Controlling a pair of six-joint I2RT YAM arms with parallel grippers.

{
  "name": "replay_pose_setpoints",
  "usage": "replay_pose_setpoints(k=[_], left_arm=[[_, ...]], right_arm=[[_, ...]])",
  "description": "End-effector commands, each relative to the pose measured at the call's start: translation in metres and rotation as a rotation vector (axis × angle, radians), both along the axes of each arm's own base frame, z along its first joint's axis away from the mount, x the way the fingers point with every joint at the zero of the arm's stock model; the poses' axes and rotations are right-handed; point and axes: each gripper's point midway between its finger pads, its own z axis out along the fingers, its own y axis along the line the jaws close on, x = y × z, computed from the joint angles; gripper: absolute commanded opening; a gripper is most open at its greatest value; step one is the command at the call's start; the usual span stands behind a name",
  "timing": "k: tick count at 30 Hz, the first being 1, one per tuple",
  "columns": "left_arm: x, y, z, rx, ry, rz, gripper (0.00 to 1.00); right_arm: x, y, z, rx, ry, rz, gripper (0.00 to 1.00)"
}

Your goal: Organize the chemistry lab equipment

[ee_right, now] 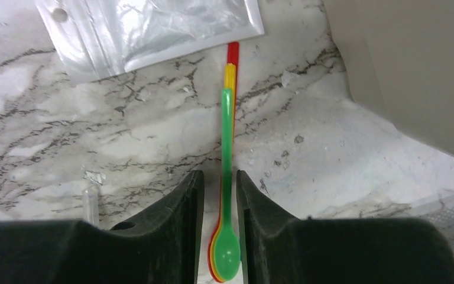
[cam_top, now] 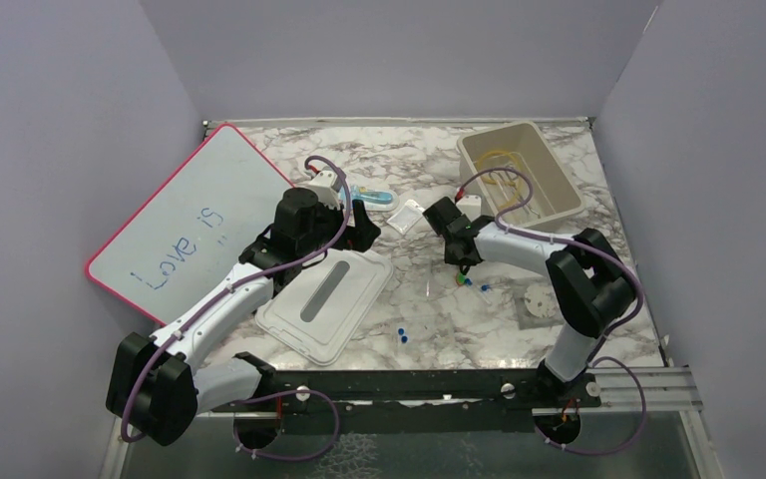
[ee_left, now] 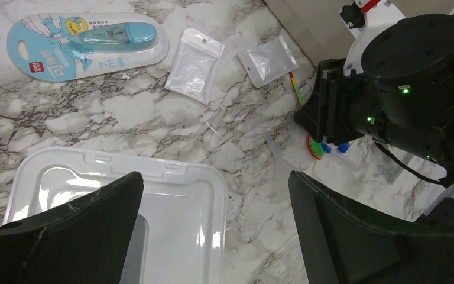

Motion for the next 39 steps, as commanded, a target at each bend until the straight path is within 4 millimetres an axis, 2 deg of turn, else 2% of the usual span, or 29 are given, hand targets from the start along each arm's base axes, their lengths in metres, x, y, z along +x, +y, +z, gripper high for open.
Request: replay_pose_setpoints(k=[1, 4, 6, 9, 13, 16, 20, 23, 26, 30, 33, 35, 39], left_arm=[[0.003, -0.004, 0.017, -0.026, -0.04, -0.013, 0.95], [0.003, -0.003, 0.017, -0.025, -0.041, -0.012, 0.95], [0.003, -0.003, 0.015, -0.023, -0.038, -0.011, 0.95], [0.003, -0.004, 0.017, -0.026, -0.04, -0.015, 0.96], [0.002, -0.006, 0.016, -0.029, -0.033, -0.026, 0.97], [0.002, -0.008, 0.015, -0.032, -0.028, -0.038, 0.97], [-0.001, -0.012, 0.017, -0.047, -0.031, -0.063, 0.97], [-0.003, -0.015, 0.02, -0.06, -0.036, -0.086, 0.97], [-0.006, -0.017, 0.021, -0.068, -0.036, -0.103, 0.97], [-0.009, -0.018, 0.02, -0.072, -0.033, -0.113, 0.97], [-0.007, -0.018, 0.024, -0.08, -0.052, -0.112, 0.97], [-0.007, -0.018, 0.025, -0.081, -0.055, -0.11, 0.97], [-0.007, -0.018, 0.025, -0.081, -0.055, -0.106, 0.97]], right_arm=[[-0.003, 0.006, -0.027, 0.029, 0.015, 0.012, 0.28], [-0.002, 0.012, -0.031, 0.059, 0.023, 0.027, 0.19], [-0.001, 0.016, -0.028, 0.076, 0.015, 0.047, 0.04], [0.005, 0.023, -0.013, 0.11, -0.033, 0.102, 0.01], [0.018, 0.04, 0.037, 0.194, -0.168, 0.215, 0.01], [0.028, 0.049, 0.082, 0.236, -0.285, 0.283, 0.01], [0.04, 0.045, 0.143, 0.228, -0.44, 0.315, 0.0], [0.049, 0.036, 0.183, 0.188, -0.536, 0.313, 0.01], [0.058, 0.016, 0.212, 0.118, -0.603, 0.275, 0.01], [0.076, -0.024, 0.232, 0.062, -0.644, 0.218, 0.01], [0.086, -0.05, 0.244, 0.029, -0.678, 0.236, 0.01], [0.092, -0.066, 0.245, 0.053, -0.673, 0.249, 0.01], [0.109, -0.104, 0.227, 0.073, -0.625, 0.23, 0.01]])
